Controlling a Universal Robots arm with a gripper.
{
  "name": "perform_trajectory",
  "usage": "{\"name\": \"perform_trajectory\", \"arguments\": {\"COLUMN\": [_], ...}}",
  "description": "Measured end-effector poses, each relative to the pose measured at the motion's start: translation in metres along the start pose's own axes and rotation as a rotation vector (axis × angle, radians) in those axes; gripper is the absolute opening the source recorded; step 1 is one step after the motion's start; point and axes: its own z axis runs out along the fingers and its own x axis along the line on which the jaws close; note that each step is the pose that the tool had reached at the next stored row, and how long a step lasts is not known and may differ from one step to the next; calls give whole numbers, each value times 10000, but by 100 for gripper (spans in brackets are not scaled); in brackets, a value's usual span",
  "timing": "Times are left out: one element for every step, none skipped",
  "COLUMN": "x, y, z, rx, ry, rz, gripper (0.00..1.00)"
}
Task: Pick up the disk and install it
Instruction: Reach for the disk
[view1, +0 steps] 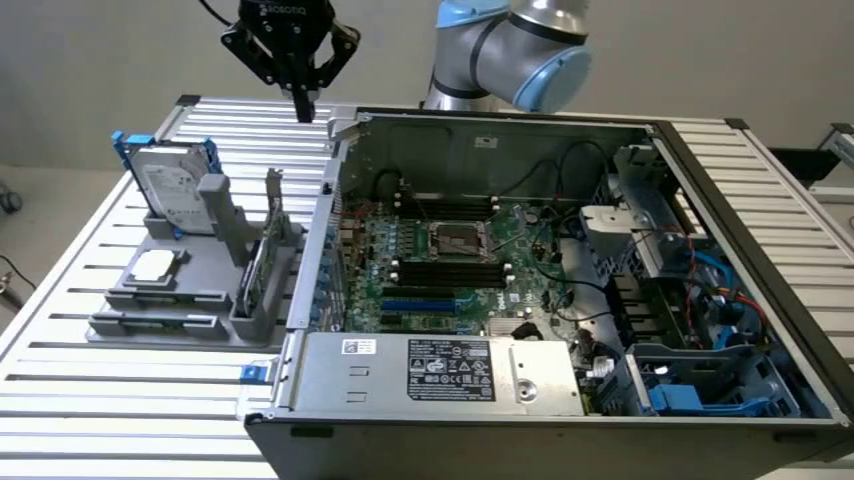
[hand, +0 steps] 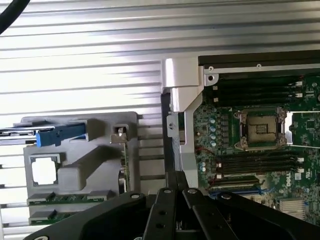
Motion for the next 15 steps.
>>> {"name": "perform_trajectory", "arguments": {"x": [46,92,142,187,233,279,327,373,419,464,509,557,602,647,691], "y": [14,26,40,52,65,77,89,100,110,121,131,141,151,160,169], "z": [0,0,0,0,1,1,1,1,1,1,1,1,2,3,3], "rx": [9,18,30,41,52,63,73,84,93,105,116,129,142,156,171], "ry": [0,1,2,4,5,6,8,11,13,17,20,24,28,33,40], "rz": [0,-1,0,-1,-1,-1,-2,-3,-2,-2,-4,-3,-3,-3,-5], "gripper": [11,11,11,11,11,11,11,11,11,11,11,11,11,11,11]}}
